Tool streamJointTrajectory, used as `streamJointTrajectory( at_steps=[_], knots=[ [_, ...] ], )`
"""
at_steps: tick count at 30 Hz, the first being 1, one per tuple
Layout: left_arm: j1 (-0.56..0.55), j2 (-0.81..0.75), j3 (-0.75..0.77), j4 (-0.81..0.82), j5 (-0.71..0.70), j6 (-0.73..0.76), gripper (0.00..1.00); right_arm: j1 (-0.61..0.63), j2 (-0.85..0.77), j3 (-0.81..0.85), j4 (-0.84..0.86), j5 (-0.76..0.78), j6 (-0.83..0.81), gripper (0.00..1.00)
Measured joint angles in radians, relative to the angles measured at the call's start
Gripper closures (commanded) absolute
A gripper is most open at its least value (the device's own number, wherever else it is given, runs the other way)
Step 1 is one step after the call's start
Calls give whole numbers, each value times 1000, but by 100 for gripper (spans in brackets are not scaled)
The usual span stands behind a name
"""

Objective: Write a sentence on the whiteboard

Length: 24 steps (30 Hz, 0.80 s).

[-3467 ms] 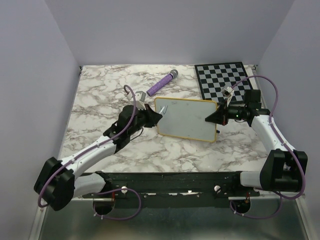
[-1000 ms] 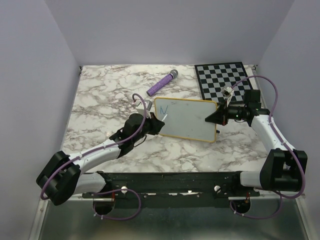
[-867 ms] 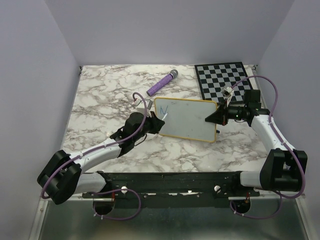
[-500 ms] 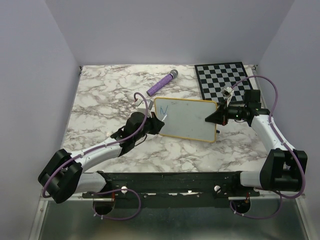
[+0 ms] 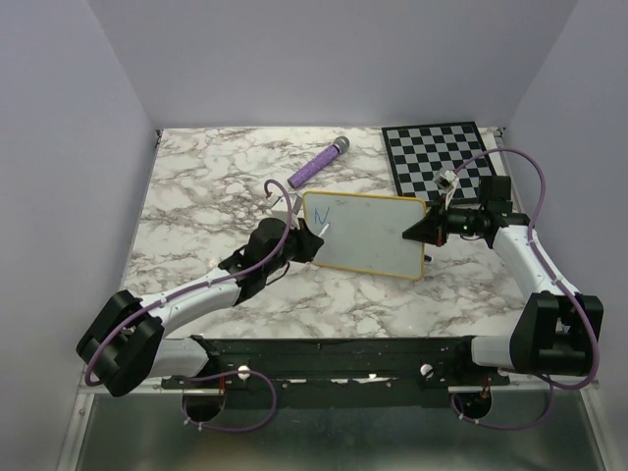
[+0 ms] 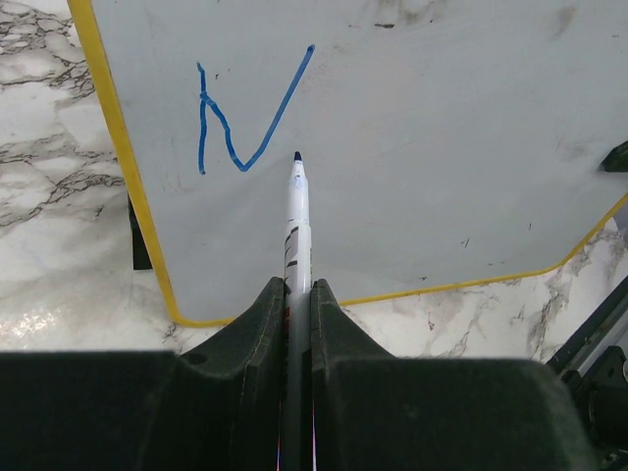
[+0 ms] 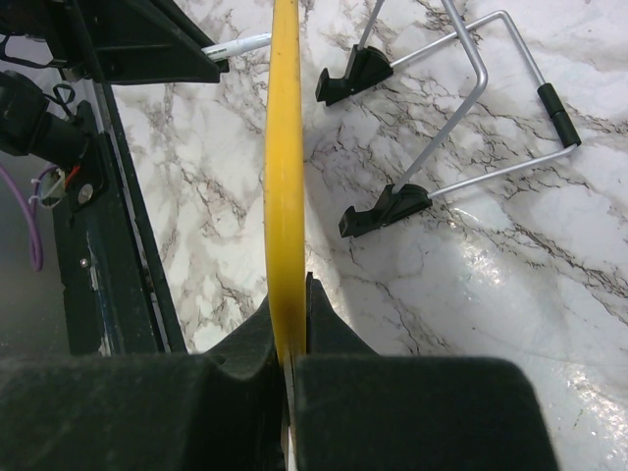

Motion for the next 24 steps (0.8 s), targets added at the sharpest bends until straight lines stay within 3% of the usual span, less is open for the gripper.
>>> streamJointTrajectory(
  at_steps=[24],
  knots=[
    [0,29,25,-1,6,0,100,-2,5,0,-3,0,2,99]
  ],
)
